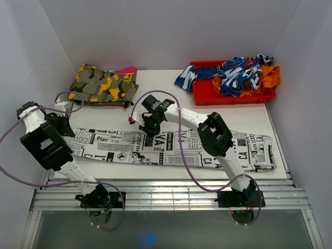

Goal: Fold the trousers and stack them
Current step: Fold the trousers

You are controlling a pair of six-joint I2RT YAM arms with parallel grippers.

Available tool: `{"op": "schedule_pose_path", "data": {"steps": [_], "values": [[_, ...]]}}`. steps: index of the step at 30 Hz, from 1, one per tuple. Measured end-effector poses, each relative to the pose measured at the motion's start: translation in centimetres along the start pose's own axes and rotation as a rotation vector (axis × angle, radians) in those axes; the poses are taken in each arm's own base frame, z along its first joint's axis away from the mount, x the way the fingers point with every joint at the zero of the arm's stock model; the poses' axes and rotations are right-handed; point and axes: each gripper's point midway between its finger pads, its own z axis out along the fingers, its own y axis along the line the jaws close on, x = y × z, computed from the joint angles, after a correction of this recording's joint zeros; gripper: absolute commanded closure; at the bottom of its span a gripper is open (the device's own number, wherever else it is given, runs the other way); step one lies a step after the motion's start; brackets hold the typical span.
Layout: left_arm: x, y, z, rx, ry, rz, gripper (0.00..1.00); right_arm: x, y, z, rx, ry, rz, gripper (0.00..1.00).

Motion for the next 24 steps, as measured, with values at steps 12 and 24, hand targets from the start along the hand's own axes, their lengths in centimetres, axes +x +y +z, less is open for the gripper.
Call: {"op": "schedule_pose_path", "data": {"steps": [12, 24], "values": [[0.8, 0.6, 0.4, -0.027, 0.026, -0.011, 0.98, -0.1, -0.2, -0.3, 0.022, 0.025, 0.012, 0.92], [1.3, 0.7, 1.3, -0.015, 0.035, -0.035, 0.61, -0.4, 0.0, -0.2, 0.020, 0.025, 0.009, 0.92]]}}
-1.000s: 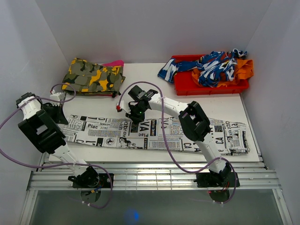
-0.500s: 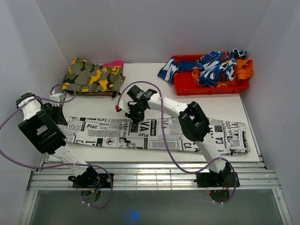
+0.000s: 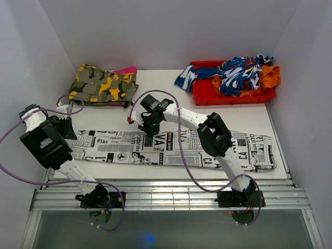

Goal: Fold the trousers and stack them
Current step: Fold the trousers

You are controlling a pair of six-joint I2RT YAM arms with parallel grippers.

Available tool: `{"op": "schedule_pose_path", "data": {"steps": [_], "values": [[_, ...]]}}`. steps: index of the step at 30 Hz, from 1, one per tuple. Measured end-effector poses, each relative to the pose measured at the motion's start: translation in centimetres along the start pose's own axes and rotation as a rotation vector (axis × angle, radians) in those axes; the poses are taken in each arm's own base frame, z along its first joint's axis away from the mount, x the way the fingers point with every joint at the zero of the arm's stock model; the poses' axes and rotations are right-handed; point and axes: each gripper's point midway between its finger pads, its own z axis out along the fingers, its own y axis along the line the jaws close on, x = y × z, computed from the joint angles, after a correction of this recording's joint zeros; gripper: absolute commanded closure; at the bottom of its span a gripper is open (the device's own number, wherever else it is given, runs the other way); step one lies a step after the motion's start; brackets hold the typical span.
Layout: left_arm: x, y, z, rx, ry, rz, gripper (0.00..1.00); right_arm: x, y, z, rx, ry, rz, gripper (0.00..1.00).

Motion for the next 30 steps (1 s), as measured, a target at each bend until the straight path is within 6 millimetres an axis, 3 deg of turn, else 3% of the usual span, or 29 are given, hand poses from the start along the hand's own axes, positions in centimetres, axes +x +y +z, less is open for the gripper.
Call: {"op": "schedule_pose_path", "data": {"steps": [8, 16, 17, 18, 22, 25, 30], "values": [[0.7, 0.8, 2.2, 0.030, 0.021, -0.073, 0.52, 0.0, 0.0, 0.0, 0.000, 0.001, 0.000, 0.92], [0.7, 1.6, 3.3, -0.012, 0.020, -0.094, 0.51, 0.0, 0.1, 0.0, -0.002, 0.001, 0.000, 0.92], [0.9, 1.6, 3.5, -0.017, 0.025, -0.096, 0.53, 0.0, 0.1, 0.0, -0.002, 0.002, -0.001, 0.92], [1.3, 1.7, 3.7, -0.021, 0.035, -0.100, 0.64, 0.0, 0.1, 0.0, -0.002, 0.002, -0.001, 0.92], [2.1, 1.8, 4.2, -0.039, 0.052, -0.105, 0.92, 0.0, 0.2, 0.1, -0.003, 0.003, -0.001, 0.92], [2.2, 1.8, 4.2, -0.048, 0.048, -0.101, 1.00, 0.0, 0.2, 0.1, -0.003, 0.003, -0.002, 0.92], [1.7, 1.6, 3.3, -0.068, 0.033, -0.080, 1.00, 0.0, 0.1, 0.1, -0.001, 0.005, -0.002, 0.92]]}}
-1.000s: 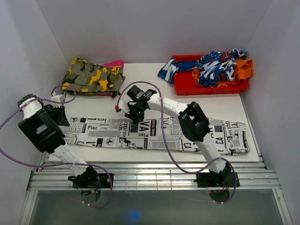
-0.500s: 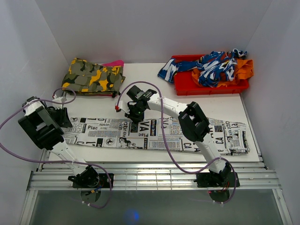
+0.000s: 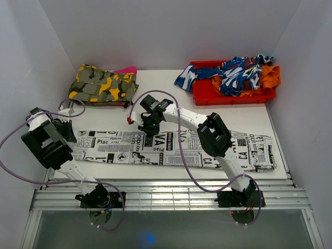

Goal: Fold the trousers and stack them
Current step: Fold the trousers

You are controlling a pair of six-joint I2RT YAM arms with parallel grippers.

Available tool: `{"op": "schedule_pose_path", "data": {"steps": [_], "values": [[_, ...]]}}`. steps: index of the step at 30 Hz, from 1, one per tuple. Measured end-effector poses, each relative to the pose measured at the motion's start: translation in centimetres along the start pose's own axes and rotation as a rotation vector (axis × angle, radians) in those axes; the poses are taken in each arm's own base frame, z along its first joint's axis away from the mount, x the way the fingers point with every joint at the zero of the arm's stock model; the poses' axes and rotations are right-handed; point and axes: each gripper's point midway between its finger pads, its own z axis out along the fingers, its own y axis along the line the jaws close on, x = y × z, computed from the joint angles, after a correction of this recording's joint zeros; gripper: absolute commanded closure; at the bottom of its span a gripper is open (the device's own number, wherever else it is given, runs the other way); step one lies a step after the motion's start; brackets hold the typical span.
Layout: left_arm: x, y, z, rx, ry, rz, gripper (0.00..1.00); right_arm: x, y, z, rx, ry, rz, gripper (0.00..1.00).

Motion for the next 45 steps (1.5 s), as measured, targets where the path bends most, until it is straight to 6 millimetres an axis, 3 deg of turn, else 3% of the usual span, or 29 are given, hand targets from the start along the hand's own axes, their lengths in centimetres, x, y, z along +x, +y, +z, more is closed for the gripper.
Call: {"op": "schedule_pose_path", "data": {"steps": [11, 12, 13, 17, 24, 34, 36, 39, 40, 41, 45], "values": [[-5.0, -1.0, -8.1, -0.151, -0.175, 0.140, 1.00, 0.0, 0.0, -0.7, 0.022, 0.005, -0.006, 0.92], [-5.0, -1.0, -8.2, -0.152, -0.176, 0.140, 0.97, 0.0, 0.0, -0.8, 0.025, 0.004, -0.008, 0.92], [-5.0, -1.0, -8.2, -0.154, -0.172, 0.139, 0.81, -0.1, 0.0, -0.9, 0.028, 0.004, -0.009, 0.92], [-3.0, -0.6, -6.9, -0.160, -0.101, 0.088, 0.57, 0.0, 0.0, -0.9, 0.031, 0.007, -0.010, 0.92], [2.4, -0.2, -3.3, -0.132, 0.072, -0.075, 0.54, 0.0, -0.1, -0.9, 0.031, 0.008, -0.026, 0.92], [5.2, 0.6, -0.5, -0.116, 0.155, -0.193, 0.51, 1.1, -0.1, 0.5, 0.009, 0.036, -0.028, 0.92], [5.2, 0.5, -0.4, -0.116, 0.156, -0.202, 0.55, 1.1, -0.1, 0.5, 0.008, 0.036, -0.029, 0.92], [5.2, 0.7, -0.4, -0.122, 0.154, -0.211, 0.79, 1.1, -0.1, 0.5, 0.008, 0.037, -0.031, 0.92], [5.2, 0.7, -0.3, -0.123, 0.153, -0.214, 0.92, 1.1, -0.1, 0.5, 0.009, 0.037, -0.031, 0.92], [5.2, 0.6, -0.3, -0.121, 0.152, -0.215, 0.97, 1.1, -0.1, 0.5, 0.009, 0.038, -0.031, 0.92], [5.2, 0.4, -0.6, -0.119, 0.151, -0.208, 1.00, 1.2, -0.3, 0.4, 0.017, 0.044, -0.032, 0.92]]}}
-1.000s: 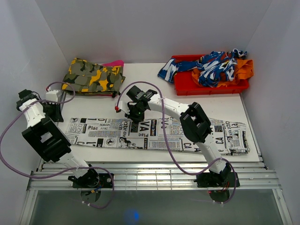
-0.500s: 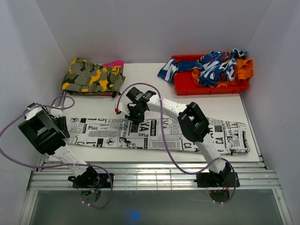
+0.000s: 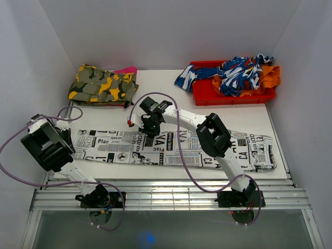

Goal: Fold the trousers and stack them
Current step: Fold the trousers

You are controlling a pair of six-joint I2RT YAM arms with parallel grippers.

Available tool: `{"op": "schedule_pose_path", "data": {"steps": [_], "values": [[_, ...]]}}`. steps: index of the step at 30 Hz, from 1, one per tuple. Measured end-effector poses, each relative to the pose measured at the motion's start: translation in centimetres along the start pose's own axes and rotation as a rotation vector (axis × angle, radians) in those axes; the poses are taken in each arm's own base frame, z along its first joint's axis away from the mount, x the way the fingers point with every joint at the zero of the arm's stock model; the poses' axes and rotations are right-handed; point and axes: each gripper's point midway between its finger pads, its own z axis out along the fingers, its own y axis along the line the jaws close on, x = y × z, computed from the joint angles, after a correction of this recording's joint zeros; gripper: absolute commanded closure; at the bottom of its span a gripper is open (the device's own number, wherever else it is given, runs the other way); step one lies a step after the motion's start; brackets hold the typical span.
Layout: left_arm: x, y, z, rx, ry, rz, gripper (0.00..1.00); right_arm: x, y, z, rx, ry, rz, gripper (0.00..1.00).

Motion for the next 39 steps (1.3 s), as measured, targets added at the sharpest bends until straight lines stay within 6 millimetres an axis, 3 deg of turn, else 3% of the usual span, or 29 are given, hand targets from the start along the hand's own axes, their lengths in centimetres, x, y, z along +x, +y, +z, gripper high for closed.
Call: {"op": "schedule_pose_path", "data": {"steps": [3, 10, 14, 19, 28, 35, 39], "values": [[-0.2, -0.3, -1.3, -0.015, -0.024, 0.017, 1.00, 0.1, -0.1, 0.0, 0.008, 0.007, -0.002, 0.92], [-1.1, -1.9, -7.3, -0.098, -0.160, 0.107, 1.00, 0.3, -0.5, -0.1, 0.026, 0.020, -0.004, 0.92], [-1.2, -2.7, -8.9, -0.106, -0.198, 0.142, 1.00, 0.4, -0.6, -0.2, 0.034, 0.026, -0.004, 0.92], [-1.6, -3.1, -9.2, -0.087, -0.219, 0.165, 1.00, 0.0, -1.3, -1.0, 0.062, 0.026, -0.002, 0.92], [-2.5, -3.3, -10.0, -0.090, -0.262, 0.190, 1.00, -1.7, -2.6, -4.3, 0.131, -0.013, 0.000, 0.92], [-3.6, -2.9, -9.9, -0.098, -0.307, 0.196, 1.00, -1.7, -2.8, -4.5, 0.142, -0.009, -0.005, 0.92], [-4.0, -2.2, -8.1, -0.093, -0.308, 0.179, 1.00, -1.7, -2.9, -4.3, 0.144, -0.007, -0.004, 0.92]]}}
